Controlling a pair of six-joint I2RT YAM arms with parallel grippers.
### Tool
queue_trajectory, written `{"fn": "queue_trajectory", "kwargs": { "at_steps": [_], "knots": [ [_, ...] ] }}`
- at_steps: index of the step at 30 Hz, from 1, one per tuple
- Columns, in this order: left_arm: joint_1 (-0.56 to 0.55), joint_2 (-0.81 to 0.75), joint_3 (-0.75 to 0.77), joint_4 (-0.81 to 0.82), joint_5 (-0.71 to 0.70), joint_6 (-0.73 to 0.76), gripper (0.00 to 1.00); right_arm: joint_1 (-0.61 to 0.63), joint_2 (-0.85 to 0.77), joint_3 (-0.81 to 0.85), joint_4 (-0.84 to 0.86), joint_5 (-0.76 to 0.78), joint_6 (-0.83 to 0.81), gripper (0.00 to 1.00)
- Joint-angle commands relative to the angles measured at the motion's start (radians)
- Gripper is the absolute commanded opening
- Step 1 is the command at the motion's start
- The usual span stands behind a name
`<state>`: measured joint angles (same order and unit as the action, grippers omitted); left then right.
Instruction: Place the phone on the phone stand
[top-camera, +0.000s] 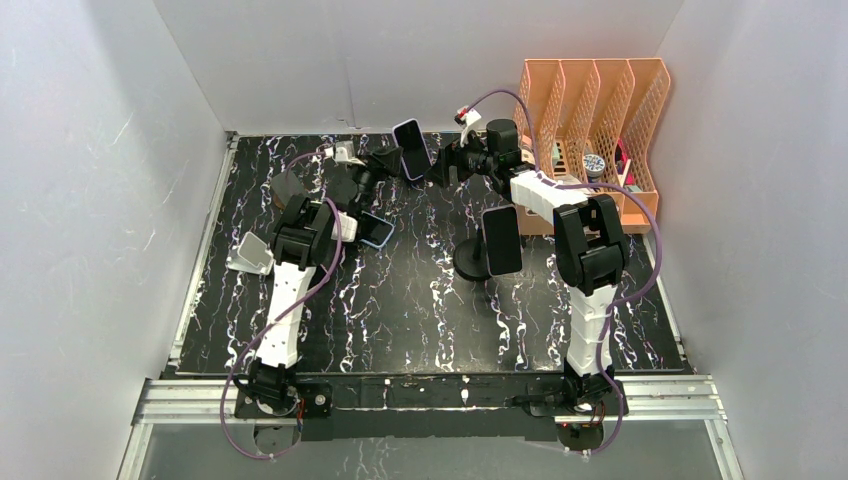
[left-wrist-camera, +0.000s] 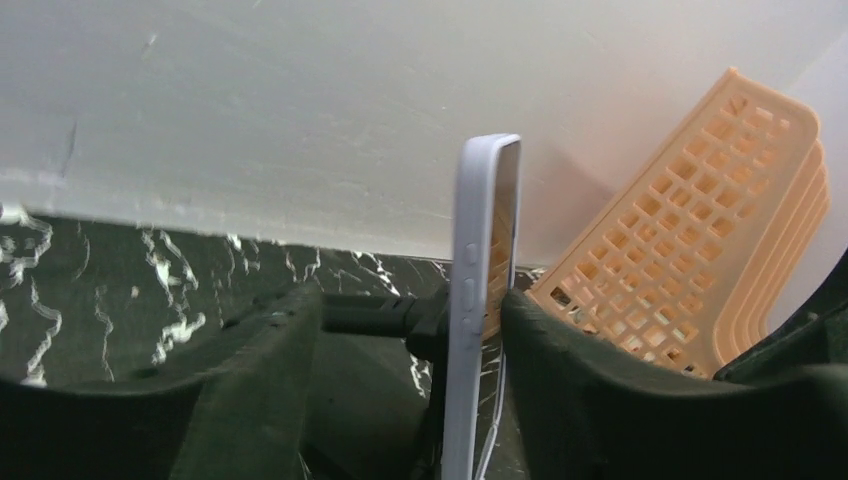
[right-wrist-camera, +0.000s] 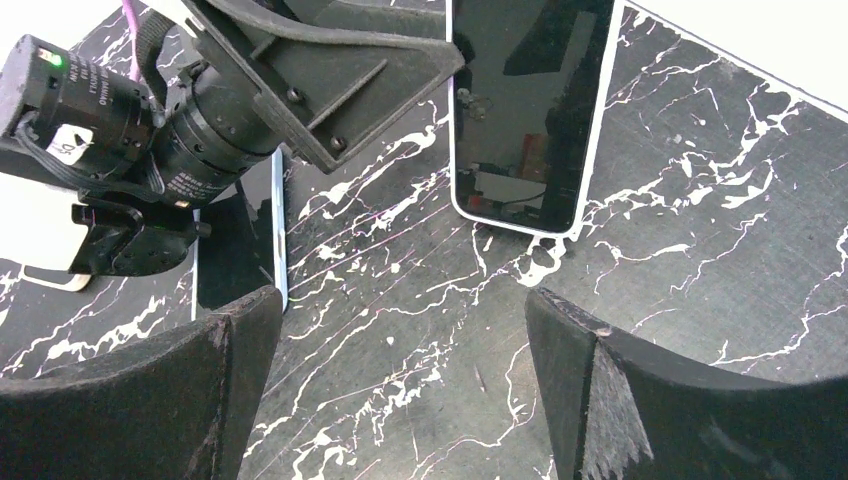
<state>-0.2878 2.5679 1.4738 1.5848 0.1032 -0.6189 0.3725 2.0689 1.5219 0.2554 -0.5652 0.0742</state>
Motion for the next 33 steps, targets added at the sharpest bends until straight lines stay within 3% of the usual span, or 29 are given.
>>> {"fn": "queue_trajectory", "kwargs": {
  "at_steps": [1,3,6,12,20,22,25,27,30,33],
  "knots": [
    [0.022,-0.047,-0.034,0.210,-0.050,0.013,0.76,-0.007,0.009,0.026,0.012,-0.017,-0.011,0.99],
    [0.022,-0.068,-0.054,0.208,-0.043,0.042,0.88,-0.007,0.010,0.039,0.008,-0.017,-0.014,0.99],
    [0.024,-0.109,-0.086,0.208,-0.040,0.076,0.98,-0.007,0.006,0.065,0.001,-0.007,-0.016,0.99],
    [0.042,-0.246,-0.172,0.206,0.018,0.122,0.98,0.022,-0.060,0.094,0.010,0.039,-0.100,0.99],
    [0.046,-0.580,-0.320,0.156,0.068,0.223,0.98,0.154,-0.104,0.259,-0.262,0.164,-0.286,0.99],
    [0.064,-0.733,-0.366,-0.051,0.059,0.269,0.98,0.185,-0.052,0.363,-0.440,0.170,-0.334,0.99],
    [0.081,-0.957,-0.369,-0.485,0.033,0.430,0.98,0.234,0.037,0.524,-0.661,0.189,-0.377,0.99],
    [0.102,-1.080,-0.384,-0.676,-0.015,0.477,0.98,0.267,0.067,0.540,-0.716,0.200,-0.386,0.99],
    [0.194,-1.220,-0.377,-0.924,-0.045,0.430,0.98,0.311,0.120,0.560,-0.777,0.199,-0.386,0.99],
    [0.260,-1.282,-0.299,-1.261,-0.081,0.450,0.98,0.354,0.224,0.650,-0.888,0.232,-0.390,0.99]
  ]
}}
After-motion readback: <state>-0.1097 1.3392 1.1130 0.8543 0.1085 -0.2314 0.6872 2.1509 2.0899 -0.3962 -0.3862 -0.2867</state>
